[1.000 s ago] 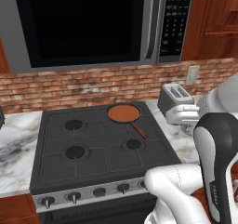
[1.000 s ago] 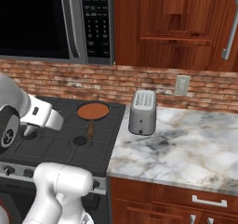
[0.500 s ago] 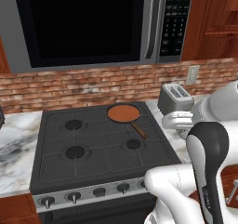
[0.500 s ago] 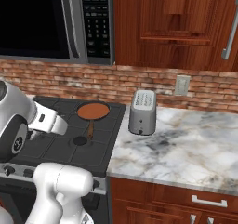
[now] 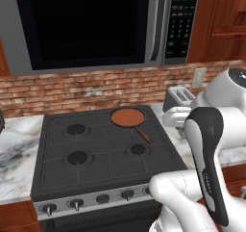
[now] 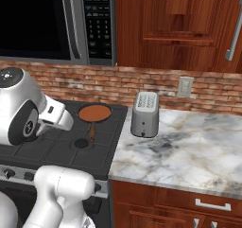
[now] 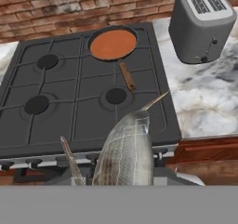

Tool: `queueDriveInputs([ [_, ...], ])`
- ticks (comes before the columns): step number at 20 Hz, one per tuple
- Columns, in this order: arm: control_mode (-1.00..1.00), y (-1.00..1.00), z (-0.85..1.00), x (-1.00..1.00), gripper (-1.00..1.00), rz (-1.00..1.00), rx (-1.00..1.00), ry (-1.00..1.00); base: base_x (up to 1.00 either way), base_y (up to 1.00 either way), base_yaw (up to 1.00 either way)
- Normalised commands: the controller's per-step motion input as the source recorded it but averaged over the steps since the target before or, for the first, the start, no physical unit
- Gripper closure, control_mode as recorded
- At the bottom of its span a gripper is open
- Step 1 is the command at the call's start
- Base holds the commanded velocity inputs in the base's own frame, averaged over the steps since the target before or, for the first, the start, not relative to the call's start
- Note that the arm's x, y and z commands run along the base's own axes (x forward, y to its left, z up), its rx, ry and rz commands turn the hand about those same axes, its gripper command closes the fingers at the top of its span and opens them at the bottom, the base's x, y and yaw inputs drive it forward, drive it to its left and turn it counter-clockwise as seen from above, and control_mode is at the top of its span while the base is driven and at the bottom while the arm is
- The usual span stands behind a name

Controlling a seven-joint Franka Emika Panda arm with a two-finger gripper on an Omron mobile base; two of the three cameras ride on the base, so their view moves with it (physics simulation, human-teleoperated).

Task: Retrieve the fish from the fridge and place it on the saucepan with marinade on the stove.

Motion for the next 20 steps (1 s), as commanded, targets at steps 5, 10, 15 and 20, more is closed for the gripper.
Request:
queueDriveInputs([
  [5, -1.00, 0.00, -0.13, 0.13, 1.00, 0.00, 0.00, 0.02, 0.00, 0.00, 0.00],
  [10, -1.00, 0.00, -0.17, 0.14, 1.00, 0.00, 0.00, 0.00, 0.00, 0.00, 0.00],
  [15, -1.00, 0.00, -0.14, 0.14, 1.00, 0.00, 0.00, -0.03, 0.00, 0.00, 0.00],
  [20, -1.00, 0.00, -0.15, 0.07, 1.00, 0.00, 0.00, -0.05, 0.00, 0.00, 0.00],
])
